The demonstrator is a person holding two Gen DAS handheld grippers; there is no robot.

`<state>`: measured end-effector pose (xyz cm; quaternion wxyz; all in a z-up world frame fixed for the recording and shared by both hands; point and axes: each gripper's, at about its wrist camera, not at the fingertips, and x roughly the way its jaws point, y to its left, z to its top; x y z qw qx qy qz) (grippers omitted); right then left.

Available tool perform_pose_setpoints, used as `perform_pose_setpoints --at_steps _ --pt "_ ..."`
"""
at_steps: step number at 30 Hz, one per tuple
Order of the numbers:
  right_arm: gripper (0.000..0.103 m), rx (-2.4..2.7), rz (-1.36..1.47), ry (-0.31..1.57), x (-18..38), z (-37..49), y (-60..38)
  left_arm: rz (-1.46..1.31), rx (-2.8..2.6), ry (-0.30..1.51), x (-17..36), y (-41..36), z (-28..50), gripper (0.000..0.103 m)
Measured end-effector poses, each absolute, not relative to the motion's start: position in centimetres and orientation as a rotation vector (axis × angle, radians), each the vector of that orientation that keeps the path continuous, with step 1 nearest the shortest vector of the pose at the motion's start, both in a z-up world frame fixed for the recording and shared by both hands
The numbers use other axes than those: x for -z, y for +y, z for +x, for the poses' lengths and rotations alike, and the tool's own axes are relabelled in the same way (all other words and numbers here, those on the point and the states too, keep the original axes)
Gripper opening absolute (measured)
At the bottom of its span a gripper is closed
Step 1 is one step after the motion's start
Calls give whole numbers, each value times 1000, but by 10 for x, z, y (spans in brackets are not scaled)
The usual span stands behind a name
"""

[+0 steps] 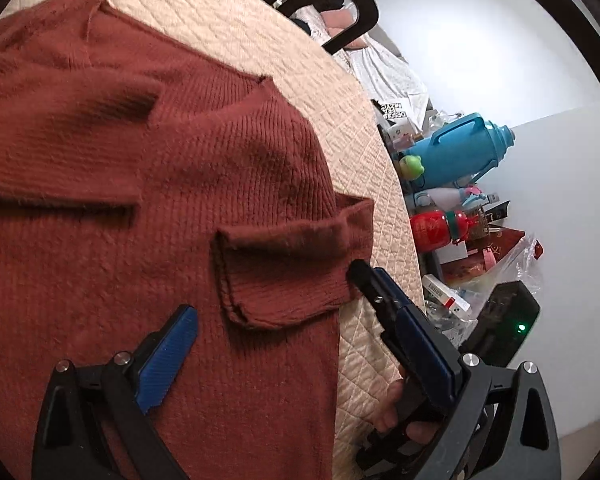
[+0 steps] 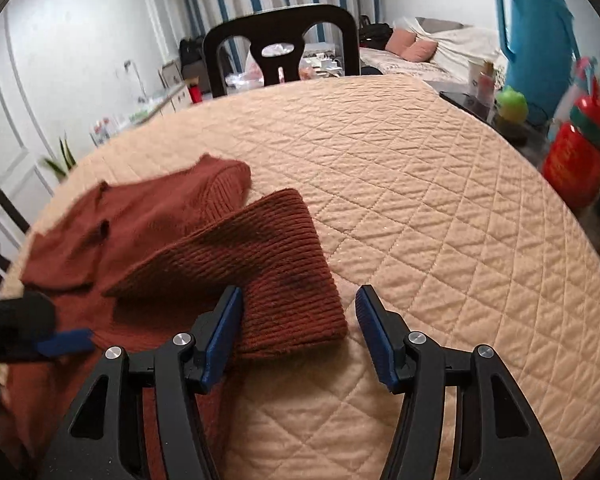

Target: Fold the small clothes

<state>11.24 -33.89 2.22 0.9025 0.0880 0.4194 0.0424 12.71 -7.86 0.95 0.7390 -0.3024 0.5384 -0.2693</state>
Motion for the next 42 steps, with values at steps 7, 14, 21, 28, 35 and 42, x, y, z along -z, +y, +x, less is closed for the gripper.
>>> perform_pose_setpoints --at_steps 7,14,21,28,35,42 --pt "59 -45 286 829 -27 97 -361 -686 613 1199 -9 -93 127 88" --pt "59 -45 332 807 -26 91 -367 -658 544 1173 -8 -98 135 69" --pt "59 -55 340 803 -25 91 -367 -602 497 1155 -4 -96 142 14" --pt "59 -55 344 776 -29 87 -368 -598 506 1067 -26 -74 142 7" --pt "59 -69 324 772 -33 88 -359 -588 510 993 -51 -48 148 7" --pt "59 -101 299 777 -36 89 -345 -573 483 937 -60 -17 151 7"
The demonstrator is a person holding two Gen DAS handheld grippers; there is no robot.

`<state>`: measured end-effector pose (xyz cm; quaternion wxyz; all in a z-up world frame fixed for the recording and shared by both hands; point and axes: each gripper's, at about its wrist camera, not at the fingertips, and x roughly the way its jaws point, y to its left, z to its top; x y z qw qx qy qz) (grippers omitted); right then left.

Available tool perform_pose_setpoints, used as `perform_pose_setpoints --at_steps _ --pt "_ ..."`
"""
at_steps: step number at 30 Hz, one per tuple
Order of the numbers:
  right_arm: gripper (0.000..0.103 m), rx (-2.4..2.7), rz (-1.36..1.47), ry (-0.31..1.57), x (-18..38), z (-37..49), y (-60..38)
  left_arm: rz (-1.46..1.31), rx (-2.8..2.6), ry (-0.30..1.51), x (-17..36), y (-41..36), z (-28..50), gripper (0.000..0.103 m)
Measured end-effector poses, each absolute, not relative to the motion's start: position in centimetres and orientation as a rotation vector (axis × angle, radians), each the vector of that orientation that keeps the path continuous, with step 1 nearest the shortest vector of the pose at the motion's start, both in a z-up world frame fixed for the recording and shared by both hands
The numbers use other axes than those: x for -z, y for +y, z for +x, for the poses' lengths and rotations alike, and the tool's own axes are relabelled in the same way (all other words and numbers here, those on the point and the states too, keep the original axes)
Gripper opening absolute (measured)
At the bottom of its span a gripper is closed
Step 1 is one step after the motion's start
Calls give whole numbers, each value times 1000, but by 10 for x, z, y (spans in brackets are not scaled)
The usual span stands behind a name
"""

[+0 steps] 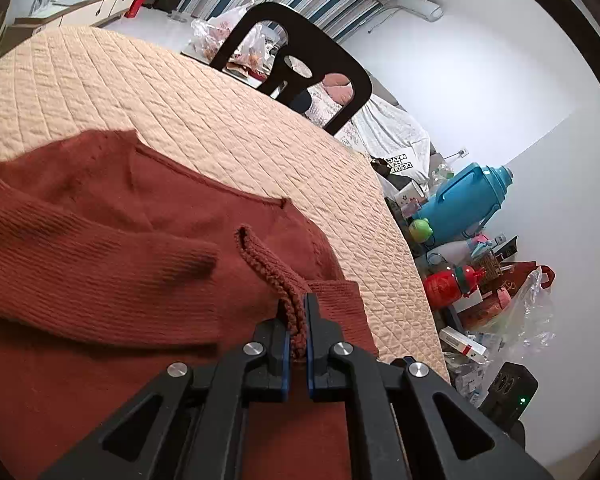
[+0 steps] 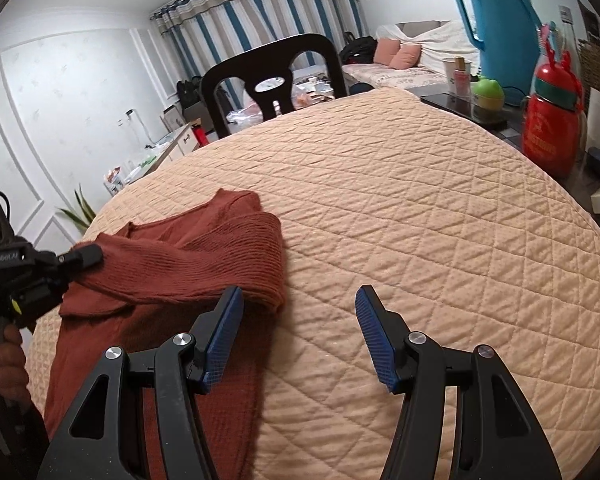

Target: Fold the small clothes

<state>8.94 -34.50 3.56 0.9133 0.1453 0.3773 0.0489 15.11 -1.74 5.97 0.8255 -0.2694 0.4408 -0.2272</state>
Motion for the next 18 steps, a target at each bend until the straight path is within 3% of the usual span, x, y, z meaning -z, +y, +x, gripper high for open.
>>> perform_pose_setpoints --at_steps 14,17,18 --pt "59 -115 221 813 -34 99 -313 -556 366 1016 -14 24 148 8" --pt "59 -99 191 819 -36 103 -308 -525 373 1031 -10 19 145 14" --pt "59 -98 184 818 -37 105 -307 -510 373 1026 -12 18 144 22"
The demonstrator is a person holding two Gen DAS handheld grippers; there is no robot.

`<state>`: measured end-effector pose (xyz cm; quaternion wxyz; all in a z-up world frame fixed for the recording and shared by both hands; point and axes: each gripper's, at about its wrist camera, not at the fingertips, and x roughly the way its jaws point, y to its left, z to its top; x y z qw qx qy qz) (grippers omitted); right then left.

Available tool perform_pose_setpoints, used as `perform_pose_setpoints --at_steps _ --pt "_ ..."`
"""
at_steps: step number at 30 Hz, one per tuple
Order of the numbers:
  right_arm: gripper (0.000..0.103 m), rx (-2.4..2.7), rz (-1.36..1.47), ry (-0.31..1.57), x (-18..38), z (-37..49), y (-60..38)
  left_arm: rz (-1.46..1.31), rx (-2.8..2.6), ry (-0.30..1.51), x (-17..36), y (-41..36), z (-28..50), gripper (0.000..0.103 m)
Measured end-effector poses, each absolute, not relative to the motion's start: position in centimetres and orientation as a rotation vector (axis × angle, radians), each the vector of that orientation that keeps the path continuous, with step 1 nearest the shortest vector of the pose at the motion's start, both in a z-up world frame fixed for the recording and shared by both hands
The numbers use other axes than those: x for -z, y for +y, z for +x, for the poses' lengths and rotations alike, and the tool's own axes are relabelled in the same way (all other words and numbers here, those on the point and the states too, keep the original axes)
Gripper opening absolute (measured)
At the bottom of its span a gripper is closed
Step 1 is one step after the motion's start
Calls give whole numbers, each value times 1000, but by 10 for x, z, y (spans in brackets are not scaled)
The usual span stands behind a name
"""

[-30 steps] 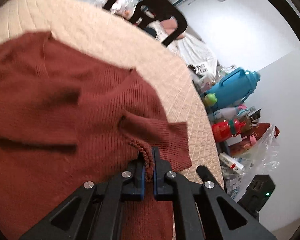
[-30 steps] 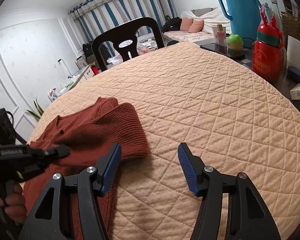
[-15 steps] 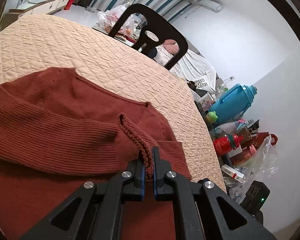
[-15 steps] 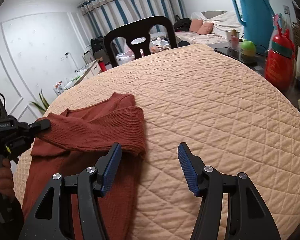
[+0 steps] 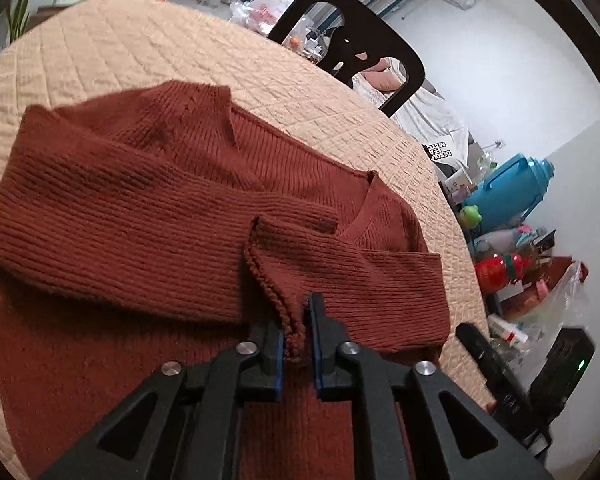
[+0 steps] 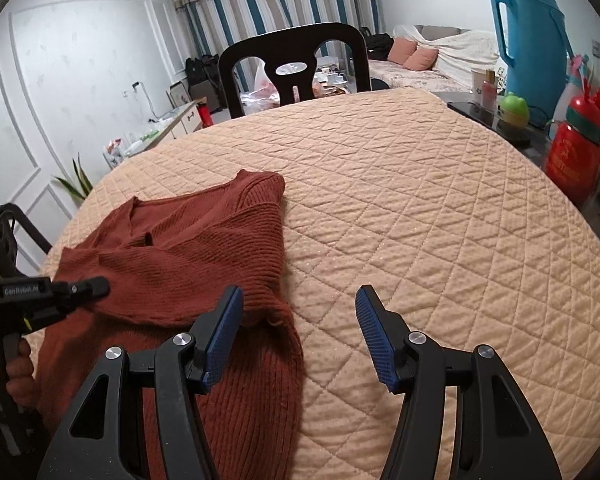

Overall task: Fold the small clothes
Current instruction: 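Pull the cuff with the left gripper to straighten the folded sleeve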

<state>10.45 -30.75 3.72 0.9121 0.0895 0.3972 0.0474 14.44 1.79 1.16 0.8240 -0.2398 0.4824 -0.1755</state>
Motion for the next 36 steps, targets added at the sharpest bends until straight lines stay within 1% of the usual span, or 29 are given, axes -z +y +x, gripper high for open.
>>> perform_pose_setpoints --at_steps 3,6,10,12,15,17,18,20,21,22,23,30,36 --pt "59 -98 178 812 -40 112 -307 -472 365 1014 -18 20 140 35" --pt "59 -137 217 823 -39 124 -312 -403 296 995 -27 23 136 41" --pt "59 -183 301 848 -34 143 -321 -414 272 942 -41 30 134 43" --pt "58 -224 370 867 -30 153 -324 -422 278 920 -45 30 137 50" --pt "57 -311 463 926 -19 168 -325 -430 303 937 -42 22 146 50" --pt "42 -323 468 949 -16 173 -322 -425 315 961 -36 14 152 50" --pt "40 -330 465 953 -14 175 -320 -414 320 975 -32 10 154 50" --pt "28 -345 488 968 -11 181 -319 -408 315 1006 -24 4 159 50" --pt "25 -349 502 976 -9 183 -320 -405 317 1009 -21 3 160 50" --pt "19 -352 508 975 -9 184 -320 -401 315 1005 -21 2 160 50" --pt "17 -355 500 969 -11 182 -320 -398 314 1000 -22 1 159 51" --pt "16 -263 411 891 -24 168 -323 -367 341 1002 -23 -6 157 51" --pt "17 -193 420 958 -8 176 -326 -334 346 999 -24 -11 156 53"
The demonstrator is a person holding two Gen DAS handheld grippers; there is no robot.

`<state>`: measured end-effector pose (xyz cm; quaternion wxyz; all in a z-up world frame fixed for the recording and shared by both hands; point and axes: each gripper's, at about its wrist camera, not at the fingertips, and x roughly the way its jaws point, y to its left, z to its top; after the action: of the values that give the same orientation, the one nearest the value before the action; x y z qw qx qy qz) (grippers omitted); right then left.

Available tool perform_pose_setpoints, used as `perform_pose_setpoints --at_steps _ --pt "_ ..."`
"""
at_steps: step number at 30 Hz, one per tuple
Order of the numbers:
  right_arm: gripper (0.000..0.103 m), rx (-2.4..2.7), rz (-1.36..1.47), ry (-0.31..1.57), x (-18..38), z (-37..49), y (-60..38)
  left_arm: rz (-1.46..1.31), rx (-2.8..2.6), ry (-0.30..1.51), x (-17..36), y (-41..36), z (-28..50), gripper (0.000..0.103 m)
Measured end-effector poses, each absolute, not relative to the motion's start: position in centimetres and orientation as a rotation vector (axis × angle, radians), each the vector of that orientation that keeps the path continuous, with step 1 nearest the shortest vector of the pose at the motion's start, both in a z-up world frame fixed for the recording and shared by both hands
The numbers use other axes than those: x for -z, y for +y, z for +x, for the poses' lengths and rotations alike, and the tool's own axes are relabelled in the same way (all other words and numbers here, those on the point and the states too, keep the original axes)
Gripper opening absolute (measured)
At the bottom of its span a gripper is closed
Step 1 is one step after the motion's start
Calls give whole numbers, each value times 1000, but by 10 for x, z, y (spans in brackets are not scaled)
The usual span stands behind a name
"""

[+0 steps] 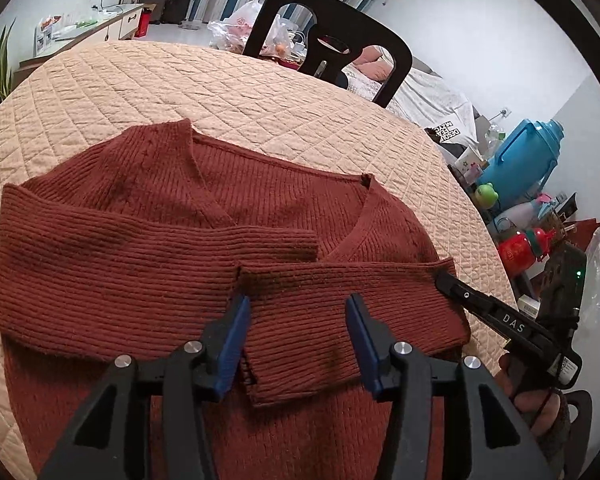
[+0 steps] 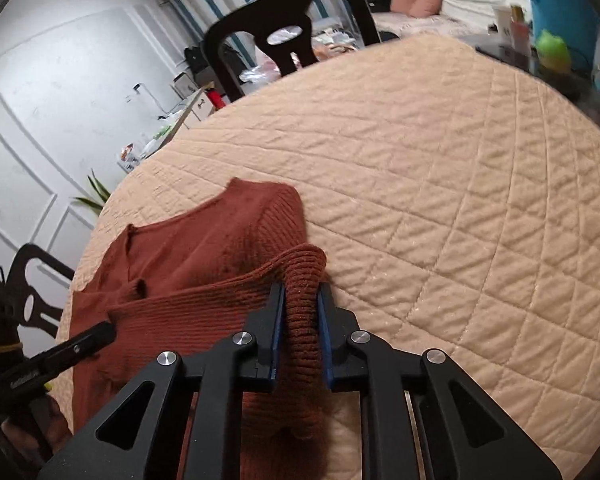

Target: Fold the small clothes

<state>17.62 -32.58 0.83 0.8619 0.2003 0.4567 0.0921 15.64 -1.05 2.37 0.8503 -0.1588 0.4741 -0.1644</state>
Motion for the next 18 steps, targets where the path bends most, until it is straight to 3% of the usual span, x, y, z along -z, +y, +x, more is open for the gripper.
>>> perform_pose_setpoints --at_steps 5,18 --pt "27 -183 355 956 -13 175 -322 -332 350 999 -24 -11 156 57" --pt "37 -261 239 931 -22 109 -329 -333 358 1010 -26 -16 155 69"
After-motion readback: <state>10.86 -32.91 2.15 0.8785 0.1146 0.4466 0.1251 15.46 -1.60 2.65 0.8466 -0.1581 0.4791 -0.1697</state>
